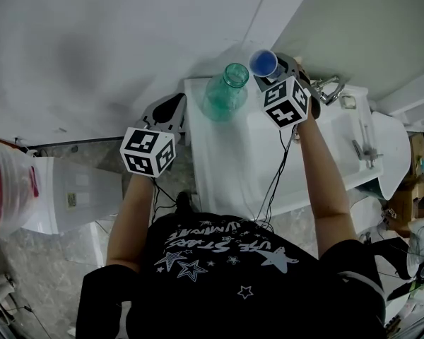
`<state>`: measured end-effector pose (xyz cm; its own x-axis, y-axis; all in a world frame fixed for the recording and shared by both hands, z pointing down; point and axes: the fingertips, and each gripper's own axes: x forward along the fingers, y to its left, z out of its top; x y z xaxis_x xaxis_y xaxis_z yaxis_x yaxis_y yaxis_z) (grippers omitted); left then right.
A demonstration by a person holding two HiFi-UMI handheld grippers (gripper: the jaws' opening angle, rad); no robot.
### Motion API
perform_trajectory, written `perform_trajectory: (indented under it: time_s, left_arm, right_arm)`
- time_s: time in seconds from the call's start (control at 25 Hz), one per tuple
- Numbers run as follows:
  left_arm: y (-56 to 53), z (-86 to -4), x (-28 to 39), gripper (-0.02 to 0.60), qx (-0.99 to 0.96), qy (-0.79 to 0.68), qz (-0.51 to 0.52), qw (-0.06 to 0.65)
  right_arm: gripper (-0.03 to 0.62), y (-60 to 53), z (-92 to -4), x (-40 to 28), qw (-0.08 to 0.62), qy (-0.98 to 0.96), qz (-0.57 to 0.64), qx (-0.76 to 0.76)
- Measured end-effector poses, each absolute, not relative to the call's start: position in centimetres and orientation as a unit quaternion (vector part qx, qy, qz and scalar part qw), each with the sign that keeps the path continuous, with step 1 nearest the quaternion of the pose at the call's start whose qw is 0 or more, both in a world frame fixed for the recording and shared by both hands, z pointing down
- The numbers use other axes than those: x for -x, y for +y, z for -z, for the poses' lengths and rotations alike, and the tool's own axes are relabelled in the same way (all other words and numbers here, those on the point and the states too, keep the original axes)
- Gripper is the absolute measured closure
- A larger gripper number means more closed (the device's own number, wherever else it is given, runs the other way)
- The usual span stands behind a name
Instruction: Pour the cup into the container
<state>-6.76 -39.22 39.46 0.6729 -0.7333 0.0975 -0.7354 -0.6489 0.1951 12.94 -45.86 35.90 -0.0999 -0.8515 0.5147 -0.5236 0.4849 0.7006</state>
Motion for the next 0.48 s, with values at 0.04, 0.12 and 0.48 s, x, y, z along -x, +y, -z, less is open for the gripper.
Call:
perform_trajectory:
  time_s: [0.04,0.12,0.48]
  left_arm:
    - [-39.2,-39.4,6.8,0.569,-0.908,-0.404,-0.005,0.109]
    - [-39.1,-39.3,6.8,0.569,-0.908,-0.404,-0.005,0.110]
    - [-37.7,-38.8,6.4,0.569,-0.909,-0.404,-0.009,0.105]
  right_arm:
    - [0.333,-45.8,-35.8,-13.0,0.463,-0.726,0.164,-0.480]
    - [0.333,-45.6,-35.6,-13.1,0.442,-0.738,0.146,-0.489]
    - [0.333,-44.4,-34.8,-14.2,0.307,-0.788,0.038,-0.533]
